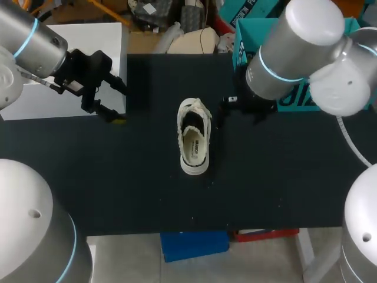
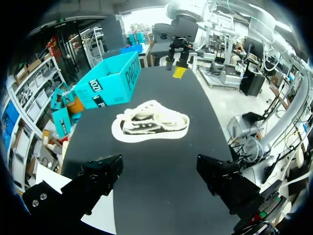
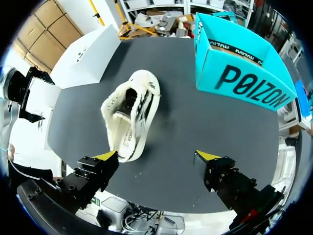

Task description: Take the shoe out of the shoebox, open the shoe tongue, remove and reinsert the insole, then place the shoe into the shoebox

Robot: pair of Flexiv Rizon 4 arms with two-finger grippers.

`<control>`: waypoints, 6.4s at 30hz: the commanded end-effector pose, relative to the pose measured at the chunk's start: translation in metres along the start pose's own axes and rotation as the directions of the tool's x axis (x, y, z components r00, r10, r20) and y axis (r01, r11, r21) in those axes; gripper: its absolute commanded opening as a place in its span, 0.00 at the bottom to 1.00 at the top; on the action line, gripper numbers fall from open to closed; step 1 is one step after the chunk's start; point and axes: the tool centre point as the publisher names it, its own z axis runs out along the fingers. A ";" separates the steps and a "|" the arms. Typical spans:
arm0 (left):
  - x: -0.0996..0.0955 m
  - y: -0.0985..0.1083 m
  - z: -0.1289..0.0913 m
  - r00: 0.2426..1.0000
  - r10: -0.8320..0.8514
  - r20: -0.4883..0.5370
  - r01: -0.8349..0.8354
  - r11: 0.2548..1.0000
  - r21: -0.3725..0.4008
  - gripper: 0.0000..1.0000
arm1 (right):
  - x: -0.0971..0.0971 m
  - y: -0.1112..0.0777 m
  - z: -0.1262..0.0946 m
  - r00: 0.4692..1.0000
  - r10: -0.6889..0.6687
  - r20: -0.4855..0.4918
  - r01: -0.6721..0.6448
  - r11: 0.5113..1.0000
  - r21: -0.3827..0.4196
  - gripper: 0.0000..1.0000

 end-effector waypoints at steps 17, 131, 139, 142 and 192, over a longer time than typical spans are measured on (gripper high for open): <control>0.000 0.001 0.002 1.000 0.001 0.003 -0.001 1.000 0.000 1.00 | 0.031 0.047 0.070 1.000 -0.028 0.004 0.027 0.994 0.108 1.00; 0.000 0.001 0.002 1.000 0.001 0.003 -0.001 1.000 0.000 1.00 | -0.166 0.188 -0.115 0.121 -0.963 -0.242 0.976 0.071 0.204 0.00; 0.000 0.001 0.002 1.000 0.001 0.003 -0.001 1.000 0.000 1.00 | -0.217 0.232 -0.095 0.152 -0.966 -0.209 0.971 0.107 0.213 0.00; 0.000 0.001 0.002 1.000 0.001 0.003 -0.001 1.000 0.000 1.00 | -0.230 0.248 -0.089 0.174 -0.966 -0.193 0.966 0.129 0.223 0.00; 0.000 0.001 0.002 1.000 0.001 0.003 -0.001 1.000 0.000 1.00 | -0.318 0.274 0.070 0.285 -0.947 -0.145 0.956 0.271 0.108 0.00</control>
